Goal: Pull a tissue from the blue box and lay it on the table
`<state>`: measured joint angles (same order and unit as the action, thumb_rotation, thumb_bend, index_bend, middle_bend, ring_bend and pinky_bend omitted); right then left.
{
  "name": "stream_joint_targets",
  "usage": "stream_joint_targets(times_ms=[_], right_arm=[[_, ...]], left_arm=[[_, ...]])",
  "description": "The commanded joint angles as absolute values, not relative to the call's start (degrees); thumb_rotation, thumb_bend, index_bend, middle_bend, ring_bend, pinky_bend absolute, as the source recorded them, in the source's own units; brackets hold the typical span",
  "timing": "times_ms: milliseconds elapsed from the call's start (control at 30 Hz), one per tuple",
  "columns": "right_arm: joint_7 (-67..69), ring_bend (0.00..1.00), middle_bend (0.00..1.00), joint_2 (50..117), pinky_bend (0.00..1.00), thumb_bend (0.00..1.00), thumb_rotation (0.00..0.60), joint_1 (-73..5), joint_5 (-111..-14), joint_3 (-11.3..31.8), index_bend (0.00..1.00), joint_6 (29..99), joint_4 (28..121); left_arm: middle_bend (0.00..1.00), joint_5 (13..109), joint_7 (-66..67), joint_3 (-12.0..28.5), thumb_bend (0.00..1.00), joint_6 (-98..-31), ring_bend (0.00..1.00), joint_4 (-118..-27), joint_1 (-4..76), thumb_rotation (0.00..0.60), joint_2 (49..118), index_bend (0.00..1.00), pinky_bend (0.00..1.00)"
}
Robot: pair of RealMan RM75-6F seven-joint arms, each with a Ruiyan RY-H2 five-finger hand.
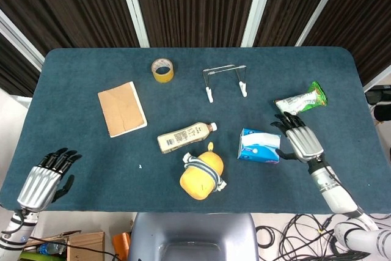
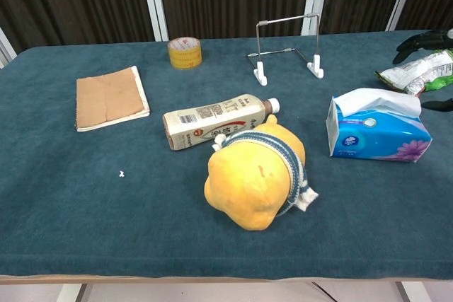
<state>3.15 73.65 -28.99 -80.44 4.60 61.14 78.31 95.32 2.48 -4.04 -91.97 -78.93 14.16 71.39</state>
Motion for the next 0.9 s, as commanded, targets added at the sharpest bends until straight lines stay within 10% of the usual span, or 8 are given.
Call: stream_joint_targets(times_ms=[33,900], right_arm=[[3.6,0.01,0.09,73.8,0.11,0.18,0.6,-28.5,-80.9,4.2,0.25,61.5,77.5],[5.5,0.01,0.09,80.1,0.11,0.28,0.6,-30.1,-80.2,5.2,0.36,58.6,68.9]], left_arm=[[0.24,93.6,1.5,-3.0,0.5,-91.8,0.18,-80.0,13.3,0.6,70.3,0.27,0.31],[0.25,89.8,-3.7,0.9,0.5,-89.9,0.19,-82.4,10.8,0.6,68.5,0.27,0.32]])
